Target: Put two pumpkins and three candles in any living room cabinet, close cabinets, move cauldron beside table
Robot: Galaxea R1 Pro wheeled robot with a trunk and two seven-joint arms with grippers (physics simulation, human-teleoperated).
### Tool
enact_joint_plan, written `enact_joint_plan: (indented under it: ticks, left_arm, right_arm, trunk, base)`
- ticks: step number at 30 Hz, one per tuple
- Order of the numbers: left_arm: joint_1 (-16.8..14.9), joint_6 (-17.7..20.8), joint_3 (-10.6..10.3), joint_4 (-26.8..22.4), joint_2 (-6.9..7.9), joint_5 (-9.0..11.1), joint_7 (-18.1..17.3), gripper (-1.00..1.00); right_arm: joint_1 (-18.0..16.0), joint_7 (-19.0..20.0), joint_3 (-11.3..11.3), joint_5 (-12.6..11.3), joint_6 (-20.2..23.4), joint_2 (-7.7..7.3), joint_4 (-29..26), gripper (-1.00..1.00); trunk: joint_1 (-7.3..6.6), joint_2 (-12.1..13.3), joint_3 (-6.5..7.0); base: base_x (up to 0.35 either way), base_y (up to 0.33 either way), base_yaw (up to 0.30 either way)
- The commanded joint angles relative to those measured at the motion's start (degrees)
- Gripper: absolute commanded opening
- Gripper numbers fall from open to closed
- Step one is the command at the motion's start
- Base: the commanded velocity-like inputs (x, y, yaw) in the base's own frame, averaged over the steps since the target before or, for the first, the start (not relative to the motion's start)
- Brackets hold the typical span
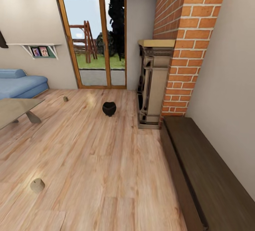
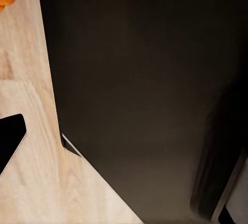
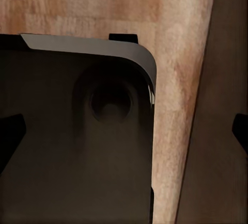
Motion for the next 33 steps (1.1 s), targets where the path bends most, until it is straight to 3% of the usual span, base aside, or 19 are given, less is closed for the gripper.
enact_joint_plan:
  ticks: [1,33]
  left_arm:
    - [0.0,0.0,0.0,0.0,0.0,0.0,0.0,1.0]
    - [0.0,0.0,0.0,0.0,0.0,0.0,0.0,1.0]
  right_arm:
    - [0.0,0.0,0.0,0.0,0.0,0.01,0.0,1.0]
    - [0.0,-0.1,0.0,0.0,0.0,0.2,0.0,1.0]
  trunk:
    - [0.0,0.0,0.0]
    - [0.0,0.0,0.0]
  base:
    - [0.329,0.0,-0.001]
    - [0.331,0.0,0.0]
